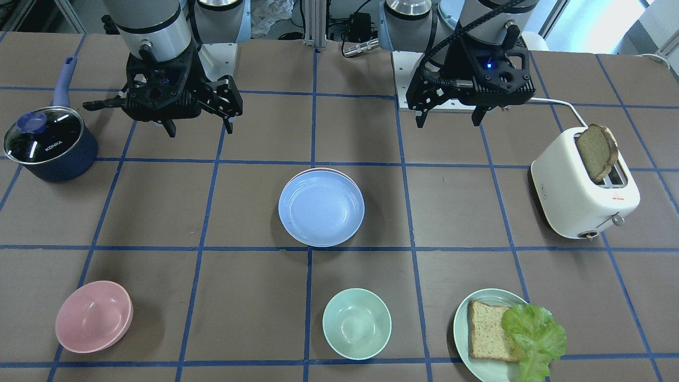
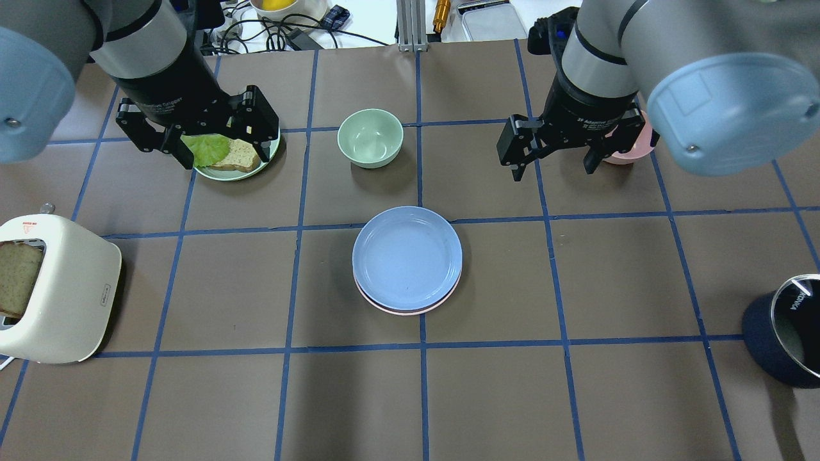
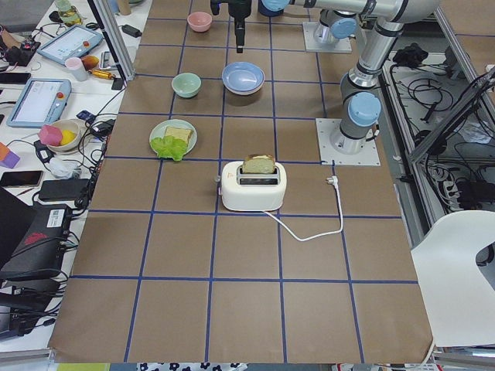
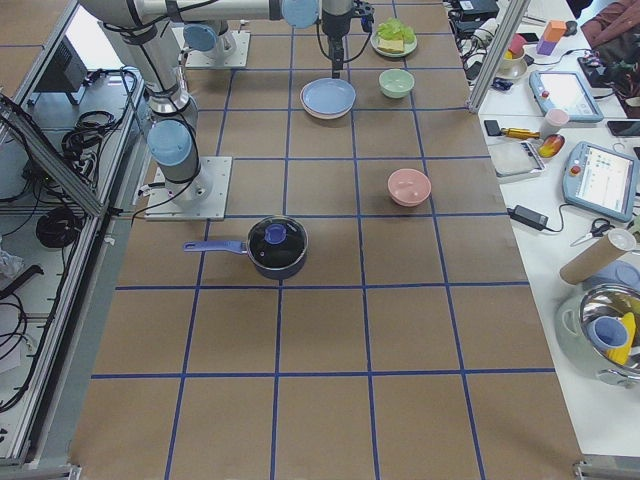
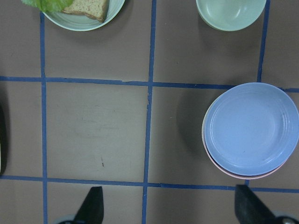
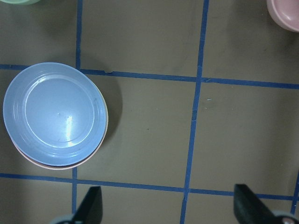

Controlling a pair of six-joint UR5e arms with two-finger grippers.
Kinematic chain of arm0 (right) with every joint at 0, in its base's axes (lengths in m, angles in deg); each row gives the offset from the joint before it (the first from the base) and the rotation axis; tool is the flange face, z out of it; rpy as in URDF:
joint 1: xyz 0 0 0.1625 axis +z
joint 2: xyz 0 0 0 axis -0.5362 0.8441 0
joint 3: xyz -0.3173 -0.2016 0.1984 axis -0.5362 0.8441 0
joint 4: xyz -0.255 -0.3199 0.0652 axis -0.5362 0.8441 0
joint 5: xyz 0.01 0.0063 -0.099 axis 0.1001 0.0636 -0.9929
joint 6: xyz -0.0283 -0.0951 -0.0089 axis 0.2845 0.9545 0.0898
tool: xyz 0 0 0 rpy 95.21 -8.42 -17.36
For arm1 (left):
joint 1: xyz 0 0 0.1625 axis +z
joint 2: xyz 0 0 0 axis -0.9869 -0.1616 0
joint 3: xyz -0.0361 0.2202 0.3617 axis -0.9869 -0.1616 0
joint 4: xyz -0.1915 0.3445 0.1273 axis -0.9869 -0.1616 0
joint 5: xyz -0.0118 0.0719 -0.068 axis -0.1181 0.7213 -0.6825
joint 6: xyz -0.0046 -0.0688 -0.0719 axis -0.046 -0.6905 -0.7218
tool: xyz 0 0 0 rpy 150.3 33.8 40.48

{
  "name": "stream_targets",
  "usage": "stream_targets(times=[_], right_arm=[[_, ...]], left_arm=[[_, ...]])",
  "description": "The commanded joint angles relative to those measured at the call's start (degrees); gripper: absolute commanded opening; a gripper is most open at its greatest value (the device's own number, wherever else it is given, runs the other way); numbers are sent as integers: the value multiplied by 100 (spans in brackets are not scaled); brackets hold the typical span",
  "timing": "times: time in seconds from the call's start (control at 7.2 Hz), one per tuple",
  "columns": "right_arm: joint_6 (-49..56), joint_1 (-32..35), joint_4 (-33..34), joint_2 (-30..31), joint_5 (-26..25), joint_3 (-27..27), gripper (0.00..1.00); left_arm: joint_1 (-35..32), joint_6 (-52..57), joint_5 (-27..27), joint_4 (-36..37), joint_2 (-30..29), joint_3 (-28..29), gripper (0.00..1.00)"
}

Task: Stack three plates with pink and blue

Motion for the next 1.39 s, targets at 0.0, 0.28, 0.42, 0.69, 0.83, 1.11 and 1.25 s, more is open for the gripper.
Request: stream_targets(times=[0.0, 0.28, 0.42, 0.69, 0.83, 1.11, 1.25], right_arm=[[283, -271, -295, 148, -6, 99, 100], [310, -324, -410, 237, -33, 99, 100], [432, -359, -410, 237, -33, 99, 100], [442, -465, -436, 237, -76, 99, 100], [442, -474, -436, 237, -77, 99, 100], [442, -474, -436, 263, -77, 99, 100], [442, -474, -436, 289, -77, 99, 100]], left_arm=[[0, 0, 15, 0, 0, 0, 100], [0, 0, -3, 0, 0, 0, 100], [0, 0, -3, 0, 0, 0, 100], [-18, -35, -3, 0, -43, 9, 100], [-9, -18, -12, 0, -9, -9, 100], [-9, -18, -12, 0, -9, 0, 100], [-9, -18, -12, 0, -9, 0, 100]])
